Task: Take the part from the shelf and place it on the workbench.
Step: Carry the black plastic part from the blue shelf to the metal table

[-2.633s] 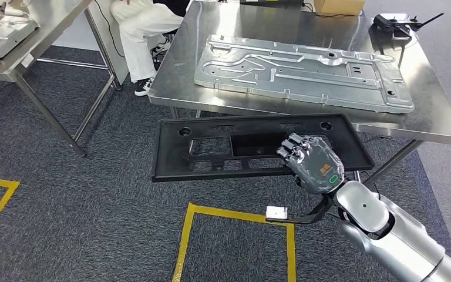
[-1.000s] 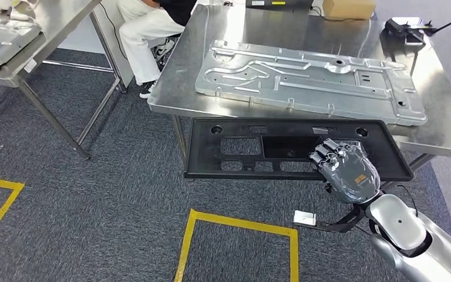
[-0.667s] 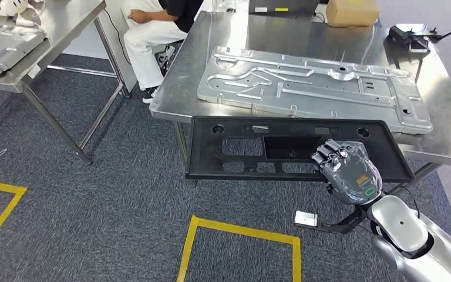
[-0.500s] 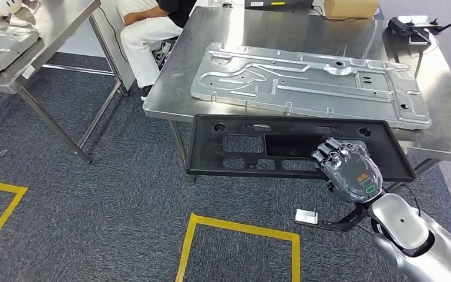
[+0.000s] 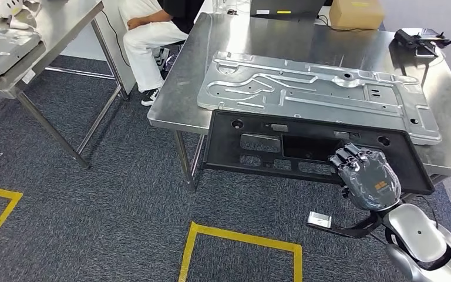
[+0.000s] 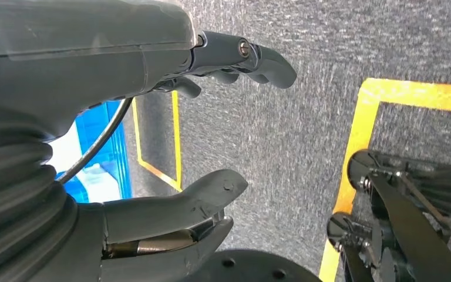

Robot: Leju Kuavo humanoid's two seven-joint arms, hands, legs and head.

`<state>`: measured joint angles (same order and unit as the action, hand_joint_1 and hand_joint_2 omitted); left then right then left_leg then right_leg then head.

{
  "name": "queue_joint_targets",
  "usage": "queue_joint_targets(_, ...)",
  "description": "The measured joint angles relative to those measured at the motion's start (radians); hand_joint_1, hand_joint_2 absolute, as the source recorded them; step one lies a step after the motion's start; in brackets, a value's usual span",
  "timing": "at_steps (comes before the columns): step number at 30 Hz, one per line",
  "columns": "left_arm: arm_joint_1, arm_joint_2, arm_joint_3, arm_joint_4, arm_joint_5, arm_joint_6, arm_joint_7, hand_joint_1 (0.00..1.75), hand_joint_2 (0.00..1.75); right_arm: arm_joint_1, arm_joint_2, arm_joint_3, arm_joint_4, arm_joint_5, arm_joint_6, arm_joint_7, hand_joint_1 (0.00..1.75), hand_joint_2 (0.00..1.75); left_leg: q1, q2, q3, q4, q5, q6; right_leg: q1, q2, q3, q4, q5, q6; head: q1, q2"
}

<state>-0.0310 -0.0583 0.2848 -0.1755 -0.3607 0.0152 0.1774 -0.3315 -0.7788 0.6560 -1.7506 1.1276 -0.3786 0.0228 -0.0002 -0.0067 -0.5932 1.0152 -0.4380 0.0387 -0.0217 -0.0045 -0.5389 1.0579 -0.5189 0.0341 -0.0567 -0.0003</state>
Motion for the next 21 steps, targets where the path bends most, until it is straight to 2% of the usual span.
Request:
queue_joint_targets(1,0.0,0.0,0.0,0.0,0.0,-0.001,-0.001,0.0,1.75,0.004,-0.004,-0.008,-0.003,0.0,0.0,0.001,1.75,1.75,0.001,0.0,0.01,-0.005,-0.001,0.005,-0.001,0.0,-0.017,0.034,-0.019,0.002,0.0,0.0)
queue_joint_targets(3,0.001,0.0,0.0,0.0,-0.001,-0.002,-0.002,0.0,1.75,0.018,-0.011,-0.025,-0.009,0.0,-0.001,0.004,1.75,1.75,0.0,0.001,0.02,-0.008,-0.008,0.013,-0.002,0.001,-0.084,0.143,-0.067,0.006,0.001,0.0)
queue_joint_targets(4,0.001,0.0,0.001,0.0,-0.001,-0.003,-0.004,0.0,1.75,0.028,-0.013,-0.033,-0.011,0.0,-0.001,0.006,1.75,1.75,0.0,0.001,0.025,-0.008,-0.013,0.015,-0.001,0.001,-0.121,0.194,-0.083,0.008,0.001,0.0)
queue_joint_targets(5,0.001,0.0,0.001,0.0,-0.001,-0.004,-0.005,0.0,1.75,0.041,-0.015,-0.041,-0.014,0.0,-0.001,0.007,1.75,1.75,-0.001,0.0,0.031,-0.007,-0.019,0.016,-0.002,0.001,-0.146,0.221,-0.082,0.009,0.001,0.0)
queue_joint_targets(6,0.001,0.0,0.001,0.0,-0.001,-0.004,-0.005,0.0,1.75,0.053,-0.017,-0.049,-0.016,0.0,-0.001,0.008,1.75,1.75,0.0,-0.002,0.039,-0.007,-0.026,0.016,-0.002,0.001,-0.155,0.213,-0.06,0.01,0.001,0.0)
queue_joint_targets(7,0.001,0.0,0.001,0.0,-0.001,-0.005,-0.006,0.0,1.75,0.064,-0.02,-0.059,-0.019,0.0,0.0,0.008,1.75,1.75,0.0,-0.003,0.049,-0.005,-0.034,0.014,-0.003,0.001,-0.148,0.172,-0.021,0.009,0.001,0.0)
queue_joint_targets(8,0.002,-0.001,0.001,0.0,-0.001,-0.005,-0.006,0.0,1.75,0.074,-0.024,-0.072,-0.024,0.001,0.0,0.008,1.75,1.75,0.0,-0.004,0.059,-0.003,-0.044,0.011,-0.003,0.001,-0.13,0.109,0.027,0.008,0.001,0.0)
queue_joint_targets(9,0.002,-0.001,0.001,0.0,-0.001,-0.006,-0.006,0.0,1.75,0.082,-0.027,-0.084,-0.027,0.001,0.001,0.009,1.75,1.75,-0.001,-0.004,0.067,0.0,-0.052,0.007,-0.001,0.0,-0.112,0.054,0.057,0.006,0.001,0.0)
queue_joint_targets(11,0.003,-0.001,0.002,0.0,-0.001,-0.006,-0.006,0.0,1.75,0.095,-0.033,-0.107,-0.034,0.0,0.002,0.009,1.75,1.75,-0.002,-0.004,0.073,0.003,-0.067,-0.005,0.005,0.0,-0.095,-0.005,0.073,-0.004,0.002,0.0)
queue_joint_targets(13,0.002,-0.001,0.002,0.0,-0.001,-0.006,-0.005,0.0,1.75,0.107,-0.037,-0.122,-0.039,0.0,0.003,0.008,1.75,1.75,-0.005,-0.003,0.079,0.008,-0.074,-0.017,0.008,0.001,-0.09,-0.01,0.065,-0.019,0.003,0.0)
queue_joint_targets(15,0.0,0.0,0.002,0.0,-0.001,-0.006,-0.004,0.0,1.75,0.118,-0.039,-0.134,-0.045,0.0,0.004,0.006,1.75,1.75,-0.004,-0.001,0.079,0.032,-0.085,-0.028,0.004,0.002,-0.076,-0.016,0.064,-0.033,0.002,0.0)
queue_joint_targets(16,-0.001,0.0,0.002,0.0,-0.002,-0.007,-0.004,0.0,1.75,0.121,-0.04,-0.14,-0.048,0.0,0.005,0.006,1.75,1.75,-0.003,0.0,0.063,0.065,-0.098,-0.033,0.002,0.003,-0.068,-0.017,0.061,-0.039,0.002,0.0)
queue_joint_targets(17,-0.002,-0.001,0.002,0.0,-0.002,-0.007,-0.004,0.0,1.75,0.123,-0.041,-0.145,-0.051,0.0,0.005,0.006,1.75,1.75,0.0,0.001,0.033,0.118,-0.118,-0.038,0.001,0.002,-0.061,-0.019,0.057,-0.043,0.002,0.0)
queue_joint_targets(19,-0.002,-0.001,0.002,0.0,-0.002,-0.007,-0.004,0.0,1.75,0.128,-0.041,-0.153,-0.054,0.0,0.005,0.005,1.75,1.75,0.003,0.001,-0.045,0.238,-0.164,-0.044,0.003,0.002,-0.051,-0.019,0.045,-0.048,0.002,0.0)
queue_joint_targets(20,-0.002,-0.001,0.003,0.0,-0.002,-0.007,-0.004,0.0,1.75,0.132,-0.041,-0.155,-0.055,0.0,0.006,0.005,1.75,1.75,0.004,0.001,-0.076,0.275,-0.172,-0.045,0.004,0.003,-0.044,-0.019,0.039,-0.049,0.002,0.0)
queue_joint_targets(21,-0.001,-0.001,0.003,0.0,-0.003,-0.007,-0.004,0.0,1.75,0.135,-0.041,-0.156,-0.055,0.0,0.006,0.005,1.75,1.75,0.004,0.001,-0.092,0.28,-0.161,-0.043,0.005,0.003,-0.035,-0.019,0.032,-0.049,0.002,0.0)
